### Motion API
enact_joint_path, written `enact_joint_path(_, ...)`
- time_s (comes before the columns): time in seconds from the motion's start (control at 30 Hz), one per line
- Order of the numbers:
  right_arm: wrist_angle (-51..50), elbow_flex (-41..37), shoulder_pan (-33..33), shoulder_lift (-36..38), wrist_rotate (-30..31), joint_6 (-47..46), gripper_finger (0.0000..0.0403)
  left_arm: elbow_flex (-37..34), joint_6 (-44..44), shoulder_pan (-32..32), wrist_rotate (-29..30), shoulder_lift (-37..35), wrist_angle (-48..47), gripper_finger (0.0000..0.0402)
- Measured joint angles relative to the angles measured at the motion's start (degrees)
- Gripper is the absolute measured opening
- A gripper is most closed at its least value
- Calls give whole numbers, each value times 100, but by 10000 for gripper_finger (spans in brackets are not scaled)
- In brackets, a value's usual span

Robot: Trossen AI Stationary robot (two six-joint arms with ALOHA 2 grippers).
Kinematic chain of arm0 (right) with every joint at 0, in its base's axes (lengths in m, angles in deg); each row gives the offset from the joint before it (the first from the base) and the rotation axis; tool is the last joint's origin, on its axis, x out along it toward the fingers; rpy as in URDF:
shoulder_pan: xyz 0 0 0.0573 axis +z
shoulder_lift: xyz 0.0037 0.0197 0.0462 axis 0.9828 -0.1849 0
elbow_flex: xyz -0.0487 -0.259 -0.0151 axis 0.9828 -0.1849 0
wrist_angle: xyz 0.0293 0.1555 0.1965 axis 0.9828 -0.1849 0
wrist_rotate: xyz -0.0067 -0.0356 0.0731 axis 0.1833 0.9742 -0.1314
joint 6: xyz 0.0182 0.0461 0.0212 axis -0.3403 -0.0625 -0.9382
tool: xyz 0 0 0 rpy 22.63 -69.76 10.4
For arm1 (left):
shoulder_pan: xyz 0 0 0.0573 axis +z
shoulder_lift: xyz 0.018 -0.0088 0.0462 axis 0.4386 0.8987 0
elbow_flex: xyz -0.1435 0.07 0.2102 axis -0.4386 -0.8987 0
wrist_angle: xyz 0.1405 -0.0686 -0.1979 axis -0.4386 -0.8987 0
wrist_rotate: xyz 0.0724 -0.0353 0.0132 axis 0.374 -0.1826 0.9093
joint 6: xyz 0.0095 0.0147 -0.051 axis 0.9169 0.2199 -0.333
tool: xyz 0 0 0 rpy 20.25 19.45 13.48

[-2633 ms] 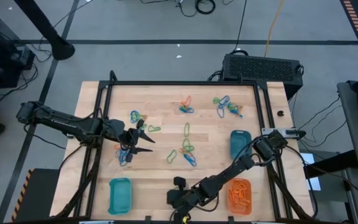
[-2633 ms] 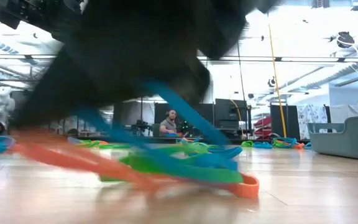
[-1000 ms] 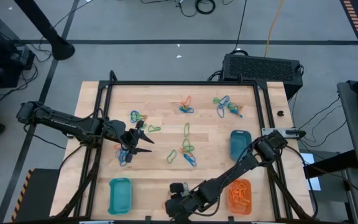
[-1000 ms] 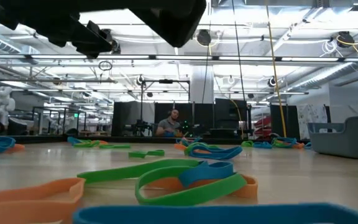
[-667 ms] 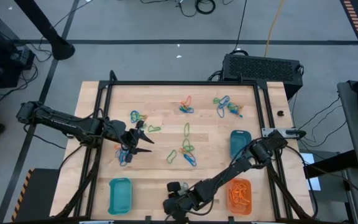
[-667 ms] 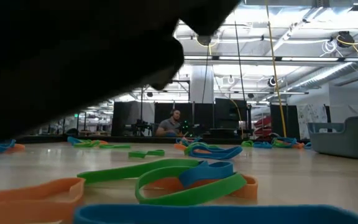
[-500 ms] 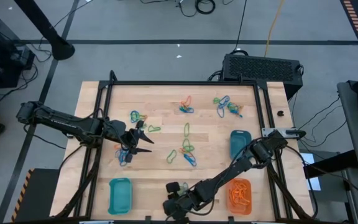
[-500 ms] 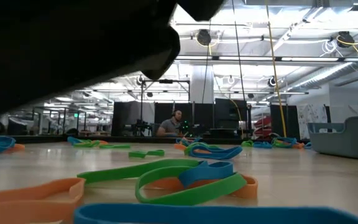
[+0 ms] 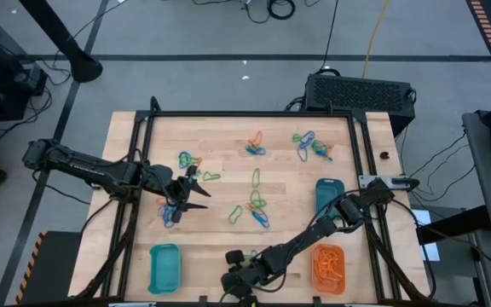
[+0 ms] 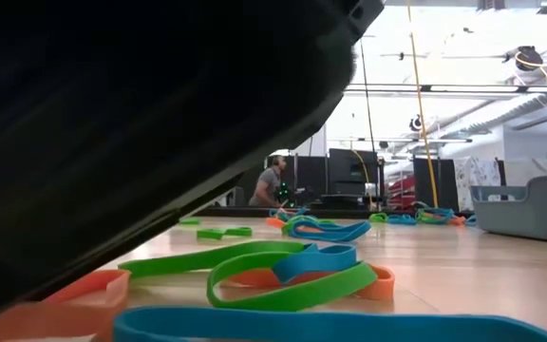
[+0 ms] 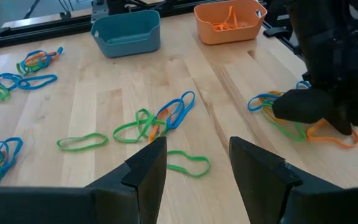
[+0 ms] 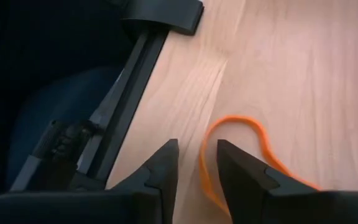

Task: Sort rubber bands into baskets
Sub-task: Put the orange rubberband into the orange bin

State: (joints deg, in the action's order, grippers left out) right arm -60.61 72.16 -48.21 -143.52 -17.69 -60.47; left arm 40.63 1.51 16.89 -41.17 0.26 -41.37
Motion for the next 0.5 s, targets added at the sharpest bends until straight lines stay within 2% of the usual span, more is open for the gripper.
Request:
enact_joint_path(0.23, -75, -18, 0, 58, 9, 0, 8, 0, -2, 0, 0, 0, -2, 183)
enact_joint_path(0.5, -17, -52, -156, 411, 92, -149, 3, 0, 0, 0, 0, 0, 2, 183)
